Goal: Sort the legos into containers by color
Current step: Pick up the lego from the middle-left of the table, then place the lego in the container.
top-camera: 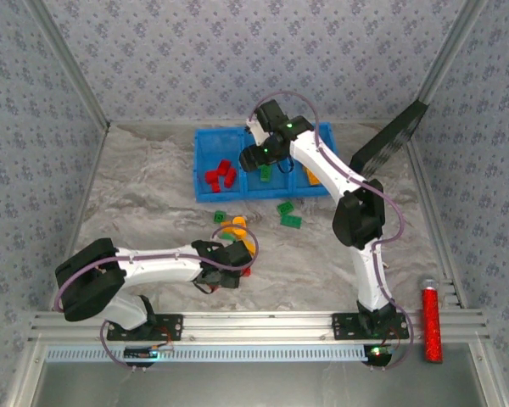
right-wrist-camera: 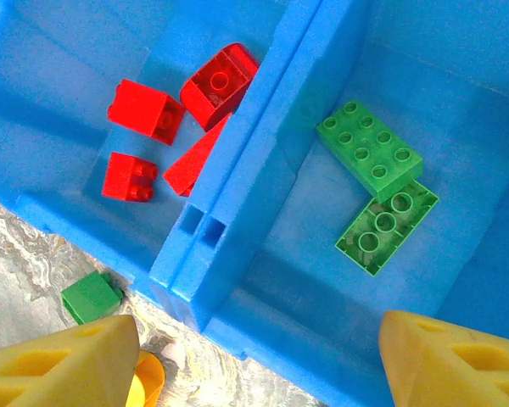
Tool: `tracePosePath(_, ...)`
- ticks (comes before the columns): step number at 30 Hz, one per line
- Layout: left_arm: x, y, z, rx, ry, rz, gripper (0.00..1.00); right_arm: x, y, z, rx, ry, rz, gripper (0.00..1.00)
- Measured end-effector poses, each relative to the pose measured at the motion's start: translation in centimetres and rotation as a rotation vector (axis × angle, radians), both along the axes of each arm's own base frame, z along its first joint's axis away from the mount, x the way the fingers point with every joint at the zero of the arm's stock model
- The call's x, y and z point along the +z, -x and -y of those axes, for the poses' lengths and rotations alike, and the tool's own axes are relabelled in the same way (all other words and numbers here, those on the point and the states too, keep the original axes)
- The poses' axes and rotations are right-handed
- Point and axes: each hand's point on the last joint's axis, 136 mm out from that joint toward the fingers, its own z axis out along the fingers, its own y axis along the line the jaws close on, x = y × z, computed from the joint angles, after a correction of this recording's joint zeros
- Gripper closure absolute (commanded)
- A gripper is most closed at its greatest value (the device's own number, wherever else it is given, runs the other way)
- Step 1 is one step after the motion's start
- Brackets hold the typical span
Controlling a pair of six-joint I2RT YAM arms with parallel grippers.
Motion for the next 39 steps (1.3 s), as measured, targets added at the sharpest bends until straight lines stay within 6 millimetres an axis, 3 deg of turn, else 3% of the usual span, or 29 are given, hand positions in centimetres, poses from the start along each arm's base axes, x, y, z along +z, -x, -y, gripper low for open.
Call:
tracePosePath(7,0.0,0.5,0.4,-0.002,0.013,-0.018,0.56,-0.3,0.3,0.2,-0.004,0.009,-0.018,0.23)
tracePosePath(18,0.0,1.2,0.8,-0.012,0.020,-0.024,0.68,-2.0,0.9,1.6,-0.025,0.050,-0.055,0.23)
tracePosePath(21,0.2,1.4,0.8,-0.018,0.015,-0.032,0.69,-2.3,1.7,2.6,-0.045,0.073,-0.067,0.23)
tracePosePath(24,0.5,2.7,0.4,-0.039,-0.001,-0.109,0.69,-1.9,3.2,3.8,-0.069,0.085,-0.074,0.23)
tracePosePath(26,1.5,3.0,-0.1,-0.044,-0.001,-0.137,0.70,-1.4,4.3,4.6,-0.086,0.083,-0.074,0.23)
tracePosePath(29,4.7,1.0,-0.4,-0.005,0.063,-0.109,0.69,-0.6,6.0,5.7,-0.109,0.072,-0.075,0.23)
tracePosePath(33,10.3,-3.8,-0.6,0.058,0.188,0.006,0.69,-0.5,8.4,6.7,-0.141,0.061,-0.085,0.23)
tracePosePath(39,15.5,-11.0,-2.3,0.097,0.211,0.167,0.68,-3.0,14.0,5.8,-0.135,0.066,-0.162,0.23)
